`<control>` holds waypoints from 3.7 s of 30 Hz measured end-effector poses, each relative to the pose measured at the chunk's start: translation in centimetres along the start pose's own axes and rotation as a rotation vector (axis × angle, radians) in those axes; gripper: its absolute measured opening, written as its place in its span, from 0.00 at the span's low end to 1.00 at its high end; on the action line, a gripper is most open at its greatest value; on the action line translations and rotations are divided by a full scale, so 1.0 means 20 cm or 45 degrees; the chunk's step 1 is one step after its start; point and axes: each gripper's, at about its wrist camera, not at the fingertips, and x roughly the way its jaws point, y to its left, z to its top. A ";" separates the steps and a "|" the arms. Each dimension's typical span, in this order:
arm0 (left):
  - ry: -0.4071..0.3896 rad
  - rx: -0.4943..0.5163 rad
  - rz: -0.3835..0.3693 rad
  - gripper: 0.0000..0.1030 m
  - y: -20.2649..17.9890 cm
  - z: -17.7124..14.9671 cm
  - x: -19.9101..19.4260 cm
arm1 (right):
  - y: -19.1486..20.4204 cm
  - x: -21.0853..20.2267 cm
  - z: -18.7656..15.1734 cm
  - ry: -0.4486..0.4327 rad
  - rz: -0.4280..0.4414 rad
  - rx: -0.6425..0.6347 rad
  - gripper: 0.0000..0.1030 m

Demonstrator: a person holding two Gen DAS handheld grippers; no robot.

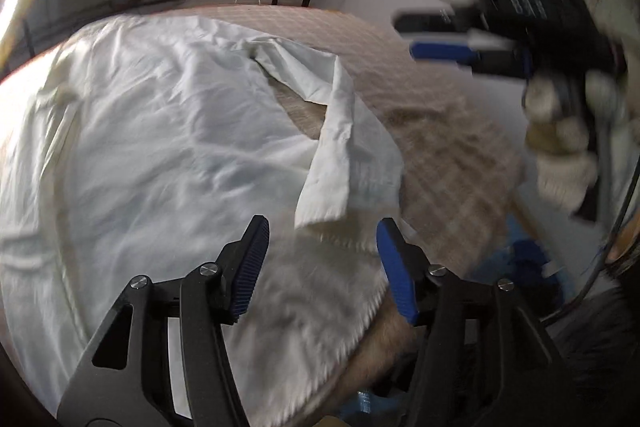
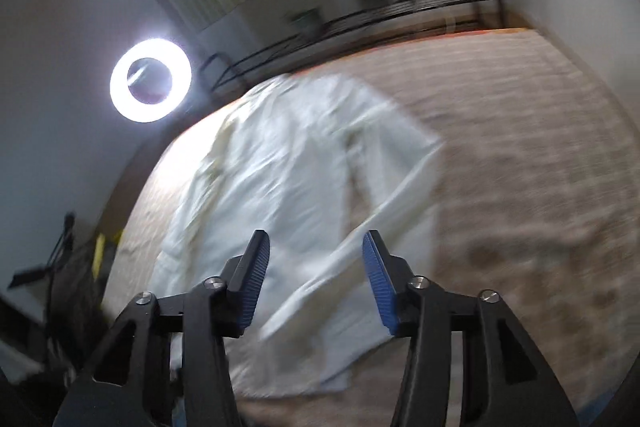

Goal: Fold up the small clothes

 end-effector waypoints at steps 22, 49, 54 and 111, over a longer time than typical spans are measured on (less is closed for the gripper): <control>0.030 -0.250 -0.160 0.01 0.12 -0.07 0.00 | -0.25 0.79 0.46 0.160 0.061 0.174 0.39; -0.014 -0.348 -0.238 0.01 0.20 -0.13 -0.05 | -0.11 0.90 0.56 0.137 -0.159 0.162 0.02; -0.016 -0.349 -0.237 0.01 0.20 -0.15 -0.05 | -0.14 0.82 0.59 0.068 -0.175 0.194 0.05; 0.089 -0.692 -0.320 0.04 0.41 -0.38 -0.06 | 0.19 0.48 -0.56 0.435 0.269 -0.069 0.43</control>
